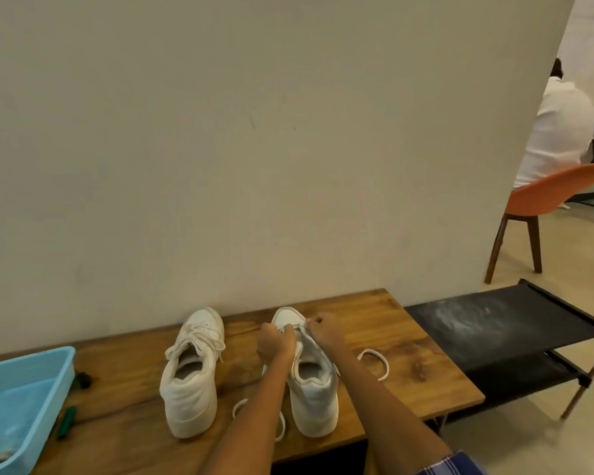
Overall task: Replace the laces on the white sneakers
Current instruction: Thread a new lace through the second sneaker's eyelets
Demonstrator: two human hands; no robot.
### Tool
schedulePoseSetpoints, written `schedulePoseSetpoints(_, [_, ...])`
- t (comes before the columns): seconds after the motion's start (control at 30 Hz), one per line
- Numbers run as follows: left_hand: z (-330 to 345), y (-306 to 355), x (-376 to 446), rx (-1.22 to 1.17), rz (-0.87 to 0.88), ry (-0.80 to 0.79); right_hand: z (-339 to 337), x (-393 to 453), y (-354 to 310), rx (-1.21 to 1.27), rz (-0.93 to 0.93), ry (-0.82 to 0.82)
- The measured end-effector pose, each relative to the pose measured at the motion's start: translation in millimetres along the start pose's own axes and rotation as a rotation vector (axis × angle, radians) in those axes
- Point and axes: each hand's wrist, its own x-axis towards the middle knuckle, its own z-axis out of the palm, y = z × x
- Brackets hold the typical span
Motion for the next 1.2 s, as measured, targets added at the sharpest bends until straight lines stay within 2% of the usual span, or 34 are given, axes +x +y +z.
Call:
schedulePoseSetpoints(0.2, [3, -1, 1, -0.025, -0.012, 0.024, 1, 1, 6, 0.045, 0.144, 0.052])
schedulePoseSetpoints(0.33, [5, -1, 3, 0.016, 0.032, 0.032, 2, 6, 12, -0.012, 0.109, 0.021])
schedulePoseSetpoints(0.47, [-6, 8, 10, -0.073, 0.072, 0.102, -13, 9, 0, -0.139, 0.045, 0.022])
schedulePoseSetpoints(0.53, [-18, 20, 12, -0.11, 0.138, 0.079, -28, 12, -20, -0.007, -0.027, 0.052])
schedulePoseSetpoints(0.63, [-39, 61, 10, -0.258, 0.244, 0.048, -61, 8, -71, 0.421, -0.118, 0.055])
schedulePoseSetpoints(0.67, [-44, 77, 11, -0.319, 0.252, 0.06, -71, 7, -89, 0.479, -0.162, 0.07])
schedulePoseSetpoints(0.9, [-134, 235, -43, -0.604, 0.457, 0.127, -174, -15, -224, 0.543, -0.437, 0.352])
schedulePoseSetpoints(1.07, [-188, 307, -90, -0.789, 0.564, 0.107, -248, -53, -282, 0.647, -0.525, 0.428])
schedulePoseSetpoints(1.2, [-221, 341, -132, -0.843, 0.653, 0.101, -285, -85, -309, 0.799, -0.545, 0.453])
